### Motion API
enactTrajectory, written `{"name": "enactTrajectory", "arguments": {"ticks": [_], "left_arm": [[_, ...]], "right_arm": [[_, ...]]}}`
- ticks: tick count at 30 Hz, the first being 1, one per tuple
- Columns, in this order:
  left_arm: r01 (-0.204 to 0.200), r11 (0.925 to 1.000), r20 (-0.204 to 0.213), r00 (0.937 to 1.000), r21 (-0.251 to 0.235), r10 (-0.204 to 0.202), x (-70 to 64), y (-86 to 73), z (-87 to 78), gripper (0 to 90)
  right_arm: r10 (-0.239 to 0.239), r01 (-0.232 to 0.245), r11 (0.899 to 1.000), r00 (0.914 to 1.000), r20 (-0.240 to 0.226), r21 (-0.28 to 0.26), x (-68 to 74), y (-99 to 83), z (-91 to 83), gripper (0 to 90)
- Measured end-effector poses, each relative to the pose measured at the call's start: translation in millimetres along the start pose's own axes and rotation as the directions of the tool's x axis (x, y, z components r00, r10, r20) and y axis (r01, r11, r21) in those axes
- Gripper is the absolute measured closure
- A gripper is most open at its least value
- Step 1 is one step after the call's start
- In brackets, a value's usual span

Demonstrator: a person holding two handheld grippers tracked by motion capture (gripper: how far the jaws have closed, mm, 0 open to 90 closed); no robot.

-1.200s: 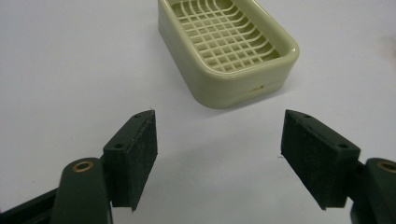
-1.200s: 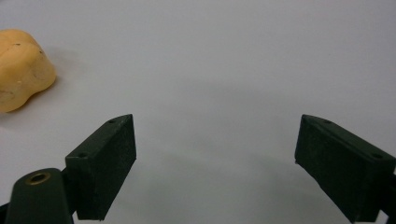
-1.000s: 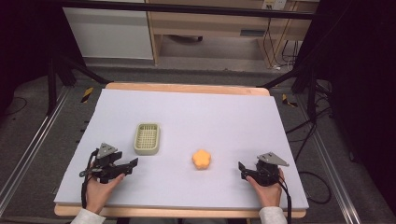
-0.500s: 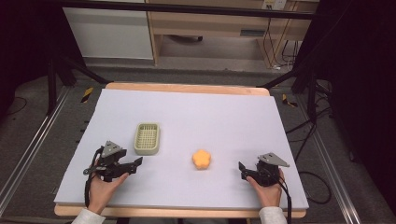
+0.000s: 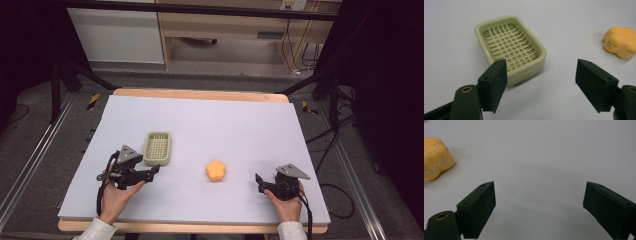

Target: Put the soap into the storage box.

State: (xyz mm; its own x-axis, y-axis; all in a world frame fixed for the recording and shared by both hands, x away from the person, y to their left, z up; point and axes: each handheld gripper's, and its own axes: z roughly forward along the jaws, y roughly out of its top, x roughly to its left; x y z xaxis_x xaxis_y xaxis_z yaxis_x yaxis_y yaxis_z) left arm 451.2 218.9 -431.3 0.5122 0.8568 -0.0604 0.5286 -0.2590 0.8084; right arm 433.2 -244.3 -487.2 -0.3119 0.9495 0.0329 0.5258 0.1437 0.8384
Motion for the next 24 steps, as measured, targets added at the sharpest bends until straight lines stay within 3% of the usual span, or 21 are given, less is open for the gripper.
{"name": "enactTrajectory", "arguments": {"ticks": [12, 24], "left_arm": [[-0.041, 0.9991, 0.022, 0.9989, 0.015, 0.040, -13.4, 8.8, 3.0, 24.0], [-0.086, 0.9959, 0.063, 0.9944, 0.028, 0.084, -35.7, 23.7, 17.4, 23.5]], "right_arm": [[-0.004, 0.004, 1.000, 1.0000, 0.000, 0.001, 0.0, -0.1, 0.1, 11.4], [-0.010, 0.010, 1.000, 0.9999, -0.013, 0.009, -0.1, 0.0, 0.8, 11.9]]}}
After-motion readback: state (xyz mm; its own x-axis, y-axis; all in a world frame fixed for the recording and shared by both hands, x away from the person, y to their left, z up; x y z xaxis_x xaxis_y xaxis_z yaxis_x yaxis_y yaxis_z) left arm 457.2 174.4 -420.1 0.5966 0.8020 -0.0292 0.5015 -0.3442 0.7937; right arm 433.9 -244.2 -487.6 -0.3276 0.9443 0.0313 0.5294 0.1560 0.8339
